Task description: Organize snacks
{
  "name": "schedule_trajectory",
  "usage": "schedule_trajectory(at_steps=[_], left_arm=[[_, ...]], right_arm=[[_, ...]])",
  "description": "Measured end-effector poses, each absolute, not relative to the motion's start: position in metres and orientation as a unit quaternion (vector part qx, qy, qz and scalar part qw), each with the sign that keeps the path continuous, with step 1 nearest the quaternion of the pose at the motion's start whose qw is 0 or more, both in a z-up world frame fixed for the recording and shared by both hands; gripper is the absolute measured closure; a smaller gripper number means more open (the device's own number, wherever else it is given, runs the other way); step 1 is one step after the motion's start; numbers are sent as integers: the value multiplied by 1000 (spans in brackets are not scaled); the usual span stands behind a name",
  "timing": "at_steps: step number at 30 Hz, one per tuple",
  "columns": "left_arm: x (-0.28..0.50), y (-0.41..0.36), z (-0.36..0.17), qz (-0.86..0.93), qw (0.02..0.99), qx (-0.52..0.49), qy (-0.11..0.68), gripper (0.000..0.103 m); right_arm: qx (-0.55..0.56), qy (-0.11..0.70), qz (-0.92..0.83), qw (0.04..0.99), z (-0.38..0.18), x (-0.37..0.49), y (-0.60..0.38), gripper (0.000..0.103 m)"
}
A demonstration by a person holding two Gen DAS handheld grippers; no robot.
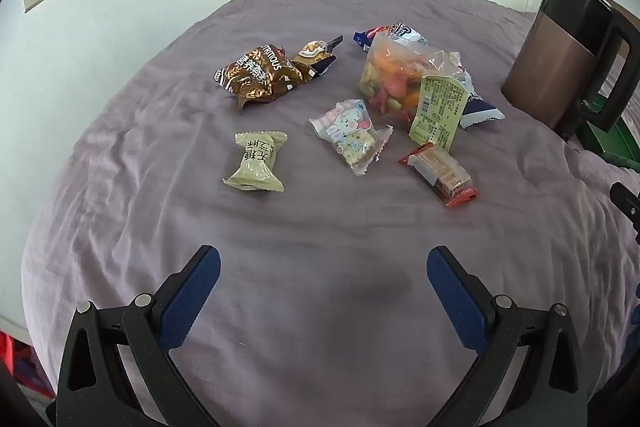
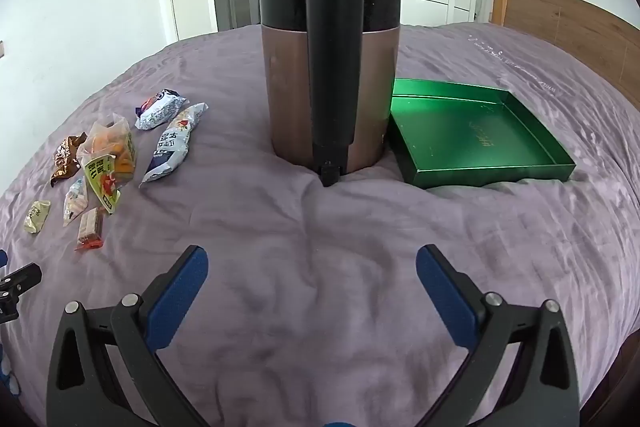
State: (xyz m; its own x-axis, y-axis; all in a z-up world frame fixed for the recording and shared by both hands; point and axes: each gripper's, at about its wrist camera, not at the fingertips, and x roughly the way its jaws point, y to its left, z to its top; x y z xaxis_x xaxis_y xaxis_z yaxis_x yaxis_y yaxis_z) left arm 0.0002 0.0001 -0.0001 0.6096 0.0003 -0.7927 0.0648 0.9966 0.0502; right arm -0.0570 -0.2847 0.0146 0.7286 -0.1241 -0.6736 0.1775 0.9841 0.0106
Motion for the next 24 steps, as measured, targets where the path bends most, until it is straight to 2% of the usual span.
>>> schedule_trajectory(at_steps=[24], left_arm=[[2,4,-2,-20,894,21,447,1]], right_arm=[[34,357,-81,930,19,-58,-286,0]])
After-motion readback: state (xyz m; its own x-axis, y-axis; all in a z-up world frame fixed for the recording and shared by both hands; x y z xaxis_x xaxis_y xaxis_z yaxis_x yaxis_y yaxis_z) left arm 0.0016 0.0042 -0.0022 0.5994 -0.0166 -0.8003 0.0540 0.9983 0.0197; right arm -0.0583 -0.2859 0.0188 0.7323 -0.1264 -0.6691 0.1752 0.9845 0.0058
